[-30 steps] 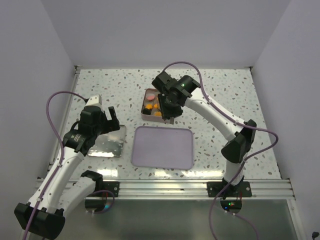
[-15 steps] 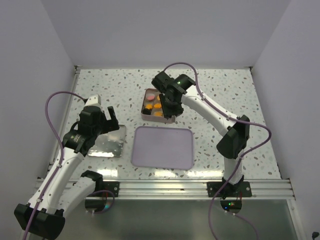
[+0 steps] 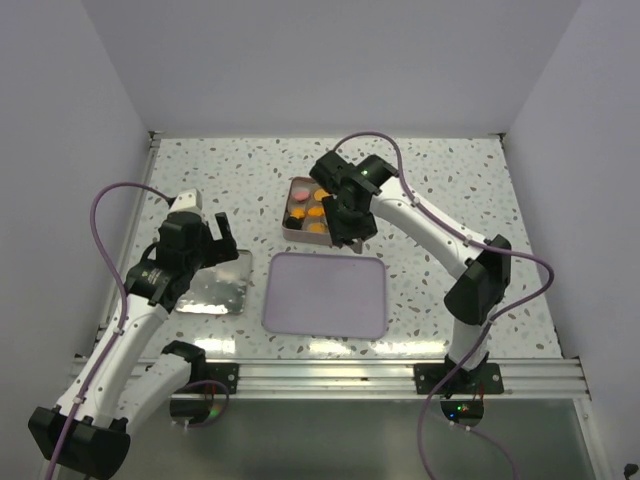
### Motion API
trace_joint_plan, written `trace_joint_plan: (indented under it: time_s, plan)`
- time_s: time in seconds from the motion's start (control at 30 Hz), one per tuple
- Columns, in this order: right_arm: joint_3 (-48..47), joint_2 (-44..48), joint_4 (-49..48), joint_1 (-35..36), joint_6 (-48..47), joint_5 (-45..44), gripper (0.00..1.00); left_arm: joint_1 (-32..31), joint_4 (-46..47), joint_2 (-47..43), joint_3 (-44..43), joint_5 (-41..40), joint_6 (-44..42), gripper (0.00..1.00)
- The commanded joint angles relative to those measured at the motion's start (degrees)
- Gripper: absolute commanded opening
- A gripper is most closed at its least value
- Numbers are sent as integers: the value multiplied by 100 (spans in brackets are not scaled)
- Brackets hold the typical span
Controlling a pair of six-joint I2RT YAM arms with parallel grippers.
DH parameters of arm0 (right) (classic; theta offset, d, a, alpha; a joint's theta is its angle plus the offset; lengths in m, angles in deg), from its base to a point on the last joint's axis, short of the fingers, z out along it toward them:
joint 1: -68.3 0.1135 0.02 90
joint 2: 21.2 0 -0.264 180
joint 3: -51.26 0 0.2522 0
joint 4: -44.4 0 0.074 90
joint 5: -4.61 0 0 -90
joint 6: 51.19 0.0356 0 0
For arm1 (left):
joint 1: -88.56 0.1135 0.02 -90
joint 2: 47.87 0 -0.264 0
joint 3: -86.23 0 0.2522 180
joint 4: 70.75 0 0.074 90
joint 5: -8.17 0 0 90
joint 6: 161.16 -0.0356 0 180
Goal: Pack the cookies
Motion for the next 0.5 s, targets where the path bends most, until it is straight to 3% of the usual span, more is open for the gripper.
trace_joint_plan:
  time_s: [0.0, 0.27, 0.47]
  plan:
    - [-49, 397, 800, -15, 112, -109, 53, -16, 137, 6, -11, 18, 48, 100]
    - [-1026, 335, 1213, -233, 95, -583, 55, -16, 172, 24, -2, 132, -13, 100]
    - [-289, 748, 661, -1172, -125, -487, 54, -16, 199, 41, 7, 238, -48, 100]
